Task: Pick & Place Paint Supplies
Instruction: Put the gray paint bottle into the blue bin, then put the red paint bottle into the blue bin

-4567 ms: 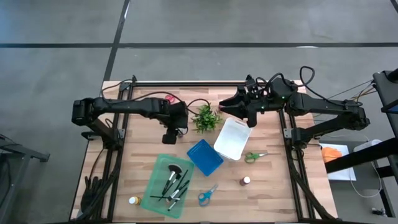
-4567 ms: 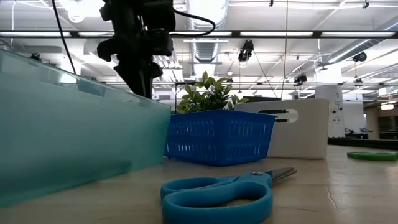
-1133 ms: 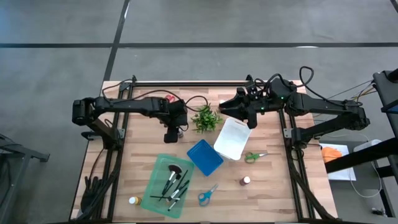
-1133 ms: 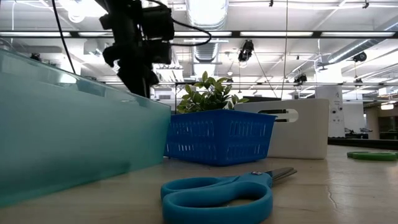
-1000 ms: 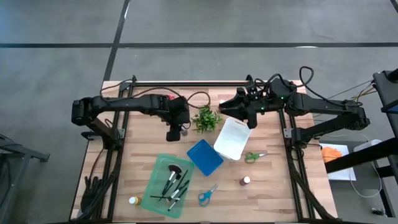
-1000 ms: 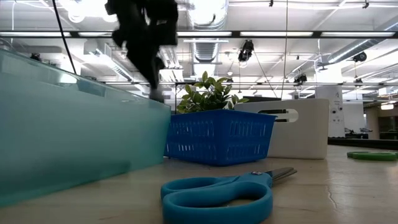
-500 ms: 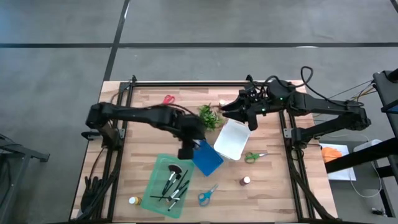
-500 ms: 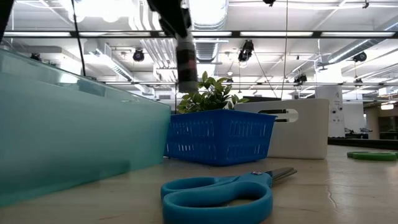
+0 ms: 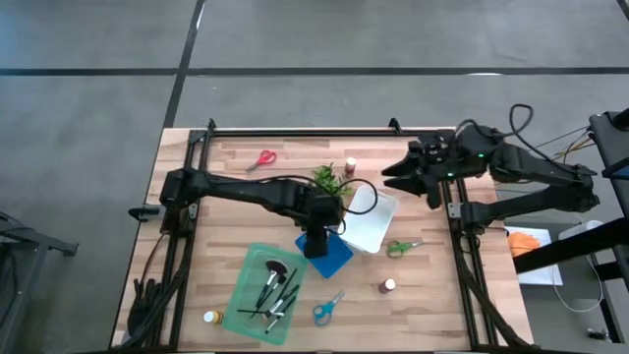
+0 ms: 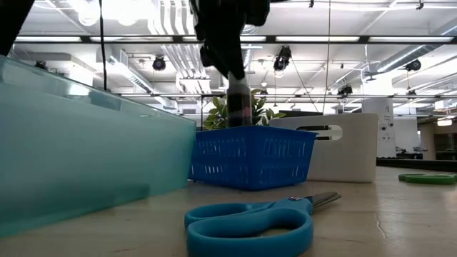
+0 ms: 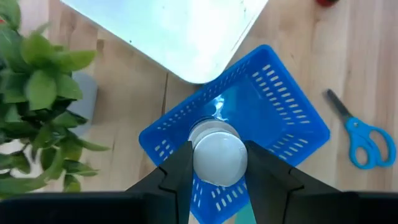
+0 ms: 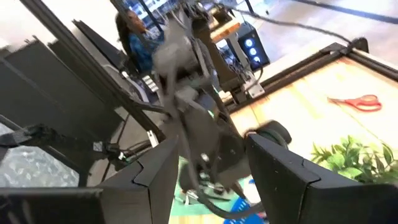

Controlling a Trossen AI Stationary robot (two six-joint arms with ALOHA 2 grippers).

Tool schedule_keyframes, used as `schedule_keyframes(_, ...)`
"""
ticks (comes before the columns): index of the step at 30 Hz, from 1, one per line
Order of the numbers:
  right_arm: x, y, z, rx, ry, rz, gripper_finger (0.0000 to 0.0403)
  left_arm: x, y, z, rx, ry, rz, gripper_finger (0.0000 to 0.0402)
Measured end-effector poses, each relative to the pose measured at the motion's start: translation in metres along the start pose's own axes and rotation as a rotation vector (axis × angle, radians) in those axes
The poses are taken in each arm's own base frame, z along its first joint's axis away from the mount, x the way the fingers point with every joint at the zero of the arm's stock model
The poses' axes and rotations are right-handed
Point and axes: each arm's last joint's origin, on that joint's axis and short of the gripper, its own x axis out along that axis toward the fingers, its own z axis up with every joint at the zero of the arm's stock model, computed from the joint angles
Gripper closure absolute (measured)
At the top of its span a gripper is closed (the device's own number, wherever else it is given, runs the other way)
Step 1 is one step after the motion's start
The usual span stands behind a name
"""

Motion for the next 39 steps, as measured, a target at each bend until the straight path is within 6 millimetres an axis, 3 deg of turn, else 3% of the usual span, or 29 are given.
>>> schedule_keyframes(8,-0.023,0.003,-0.004,-0.013,-0.047,0.032,0.0217,0.022,0.002,-0.008,-0.073,0.002,0.005,0.0283)
schedule_keyframes(26,-0.032,0.001,-0.011,-0.016,-0.056,0.042,0.0217,0.038,0.006,-0.016,-0.082,0.01,0.029,0.0283)
schedule_keyframes(34,-0.032,0.001,-0.011,-0.035,-0.056,0.042,0.0217,0.038,0.006,-0.016,-0.075,0.008,0.03,0.0171)
schedule_keyframes(39,-0.032,0.001,-0.011,-0.035,-0.057,0.041,0.0217,0.035,0.006,-0.015,-0.068,-0.003,0.028,0.0148)
